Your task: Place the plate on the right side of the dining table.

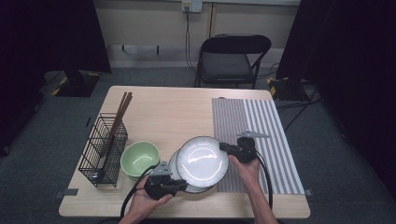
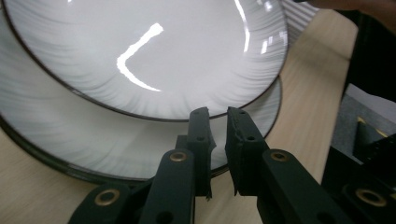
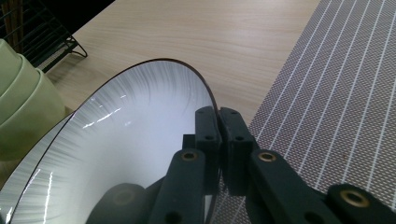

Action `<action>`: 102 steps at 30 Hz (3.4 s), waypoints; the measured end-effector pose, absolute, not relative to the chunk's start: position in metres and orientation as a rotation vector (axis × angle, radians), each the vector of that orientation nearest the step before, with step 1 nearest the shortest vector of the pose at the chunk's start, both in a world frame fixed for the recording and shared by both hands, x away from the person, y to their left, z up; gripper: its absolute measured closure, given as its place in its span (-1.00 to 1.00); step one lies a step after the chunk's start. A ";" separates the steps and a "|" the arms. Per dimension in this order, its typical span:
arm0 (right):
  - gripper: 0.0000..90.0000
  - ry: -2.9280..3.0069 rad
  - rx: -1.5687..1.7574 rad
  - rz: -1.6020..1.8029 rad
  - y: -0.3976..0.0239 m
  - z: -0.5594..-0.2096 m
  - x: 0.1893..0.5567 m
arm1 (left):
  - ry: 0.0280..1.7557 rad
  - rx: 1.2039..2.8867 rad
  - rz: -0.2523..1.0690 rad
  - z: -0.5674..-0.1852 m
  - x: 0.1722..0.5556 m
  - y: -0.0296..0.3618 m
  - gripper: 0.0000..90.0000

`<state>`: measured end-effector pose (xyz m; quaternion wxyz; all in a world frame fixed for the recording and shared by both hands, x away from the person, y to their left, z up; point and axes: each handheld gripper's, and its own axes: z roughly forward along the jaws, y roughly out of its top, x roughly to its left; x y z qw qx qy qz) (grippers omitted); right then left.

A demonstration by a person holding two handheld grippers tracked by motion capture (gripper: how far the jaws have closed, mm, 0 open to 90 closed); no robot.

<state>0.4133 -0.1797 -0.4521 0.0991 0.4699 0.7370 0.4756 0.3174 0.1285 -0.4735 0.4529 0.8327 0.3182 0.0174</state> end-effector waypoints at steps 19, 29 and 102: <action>0.50 2.261 1.453 1.399 -0.176 -0.465 0.412 | 0.821 2.011 0.044 -0.474 0.318 0.129 0.85; 0.80 2.209 1.602 1.618 -0.188 -0.473 0.413 | 0.836 2.008 0.028 -0.476 0.318 0.127 0.86; 0.86 2.024 1.471 1.615 -0.185 -0.408 0.425 | 0.717 1.956 0.071 -0.436 0.301 0.142 -0.13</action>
